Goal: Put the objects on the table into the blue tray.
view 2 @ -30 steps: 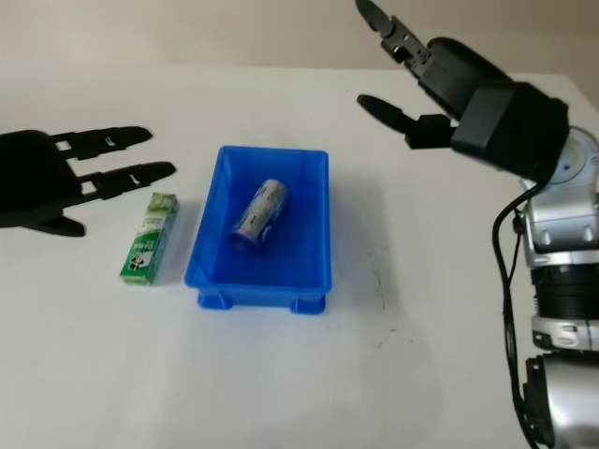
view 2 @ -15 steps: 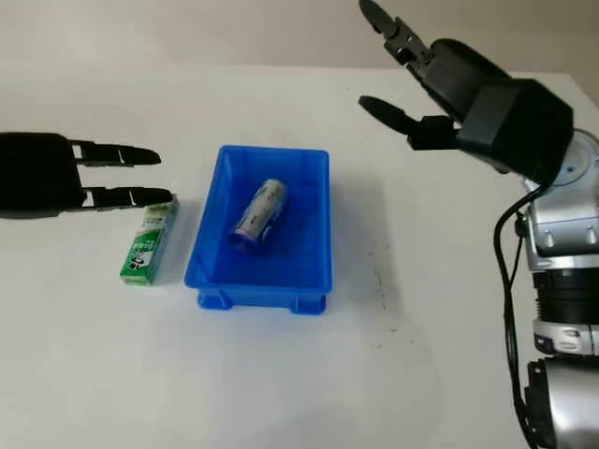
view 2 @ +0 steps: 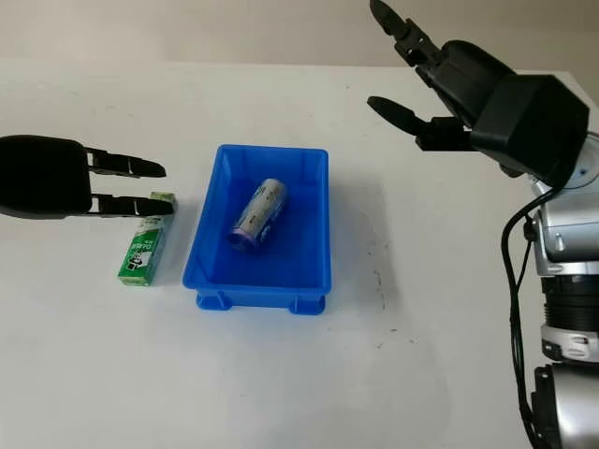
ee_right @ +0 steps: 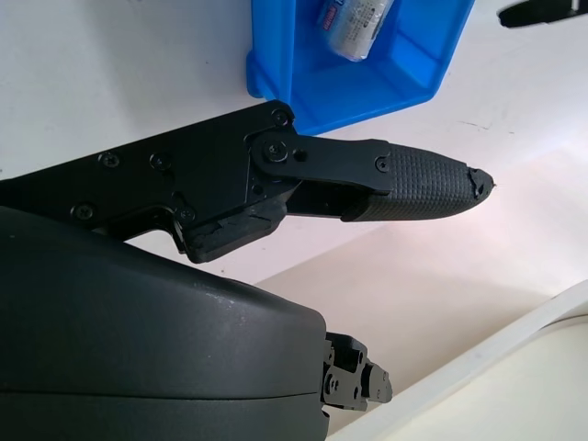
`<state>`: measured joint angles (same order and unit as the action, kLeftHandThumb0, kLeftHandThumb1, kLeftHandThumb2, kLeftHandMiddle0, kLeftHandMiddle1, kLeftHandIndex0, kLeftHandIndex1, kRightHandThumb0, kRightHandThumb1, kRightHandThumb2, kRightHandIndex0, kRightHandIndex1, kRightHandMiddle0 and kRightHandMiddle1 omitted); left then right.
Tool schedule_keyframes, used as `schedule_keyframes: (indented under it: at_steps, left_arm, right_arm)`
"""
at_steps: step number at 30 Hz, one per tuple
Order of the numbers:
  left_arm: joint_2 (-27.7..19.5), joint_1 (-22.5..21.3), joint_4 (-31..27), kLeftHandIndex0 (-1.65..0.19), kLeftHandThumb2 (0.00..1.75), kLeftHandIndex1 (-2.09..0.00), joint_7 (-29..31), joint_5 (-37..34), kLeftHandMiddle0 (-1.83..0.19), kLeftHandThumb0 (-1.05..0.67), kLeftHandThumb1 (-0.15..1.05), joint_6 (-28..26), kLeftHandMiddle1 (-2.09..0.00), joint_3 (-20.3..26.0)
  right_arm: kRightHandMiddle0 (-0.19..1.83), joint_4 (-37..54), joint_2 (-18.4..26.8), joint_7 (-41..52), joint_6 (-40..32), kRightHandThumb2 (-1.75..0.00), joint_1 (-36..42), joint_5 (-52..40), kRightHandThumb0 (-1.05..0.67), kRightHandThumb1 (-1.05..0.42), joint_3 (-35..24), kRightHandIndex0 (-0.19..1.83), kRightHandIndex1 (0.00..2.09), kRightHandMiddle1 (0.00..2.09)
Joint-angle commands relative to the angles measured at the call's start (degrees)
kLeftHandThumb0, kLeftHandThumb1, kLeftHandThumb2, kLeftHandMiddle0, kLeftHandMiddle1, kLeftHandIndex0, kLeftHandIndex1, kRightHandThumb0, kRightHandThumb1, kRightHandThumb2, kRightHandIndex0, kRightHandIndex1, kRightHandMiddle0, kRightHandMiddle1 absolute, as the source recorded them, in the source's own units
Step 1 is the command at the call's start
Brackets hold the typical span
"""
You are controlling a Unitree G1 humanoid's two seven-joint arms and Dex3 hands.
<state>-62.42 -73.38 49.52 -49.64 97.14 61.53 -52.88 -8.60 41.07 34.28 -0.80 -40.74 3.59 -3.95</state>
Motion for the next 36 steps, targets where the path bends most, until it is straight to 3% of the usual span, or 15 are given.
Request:
schedule_keyframes:
  at_steps: [1,4,6,10,17,24,36]
  left_arm:
    - [0.5,-1.2,0.4,-0.05,0.24,-0.05,0.8,-2.3,-0.09,-0.01,1.05,2.1,-0.04,-0.2]
    - [0.6,-1.5,-0.5,-0.01,0.11,-0.03,2.6,-4.8,-0.06,-0.28,1.03,3.8,-0.04,0.4]
    - [0.8,-2.0,-0.6,0.00,0.05,-0.03,4.0,-6.7,-0.02,-0.51,0.94,5.0,-0.03,1.0]
    - [0.7,-1.6,-1.5,-0.02,0.05,-0.04,3.7,-7.8,-0.02,-0.57,0.92,5.2,-0.05,0.7]
    - [0.2,0.3,-2.5,-0.08,0.08,-0.07,-0.1,-5.3,-0.10,-0.34,1.03,2.0,-0.08,-1.3]
    - [0.5,1.3,-1.3,-0.14,0.29,-0.10,-4.0,-2.5,-0.17,-0.07,1.05,-0.8,-0.08,-3.9]
    - [3.5,1.6,0.7,-0.15,0.23,-0.10,-4.6,-0.3,-0.19,0.02,1.04,-3.1,-0.07,-8.0]
  right_arm:
    - [-0.18,1.3,1.0,-0.3,-0.2,-0.52,0.7,-0.4,-0.87,-1.05,-1.1,-0.19,0.04,0.05]
    - [-0.18,1.6,0.9,-0.5,-0.6,-0.51,1.1,-0.4,-0.87,-1.05,-1.2,-0.19,0.04,0.05]
    - [-0.18,1.5,0.8,-0.5,-0.9,-0.50,1.2,-0.6,-0.87,-1.05,-1.4,-0.19,0.04,0.05]
    - [-0.18,1.4,0.5,-0.6,-1.0,-0.49,1.4,-0.7,-0.87,-1.05,-1.5,-0.19,0.03,0.05]
    - [-0.19,1.7,0.4,-0.9,-1.1,-0.50,1.7,-0.7,-0.87,-1.05,-1.5,-0.19,0.03,0.05]
    - [-0.18,2.9,0.8,-1.3,-2.0,-0.50,2.3,-0.5,-0.88,-1.05,-1.7,-0.19,0.04,0.06]
    - [-0.18,3.7,1.4,-0.8,-2.8,-0.50,2.8,-1.3,-0.87,-1.05,-2.3,-0.19,0.03,0.05]
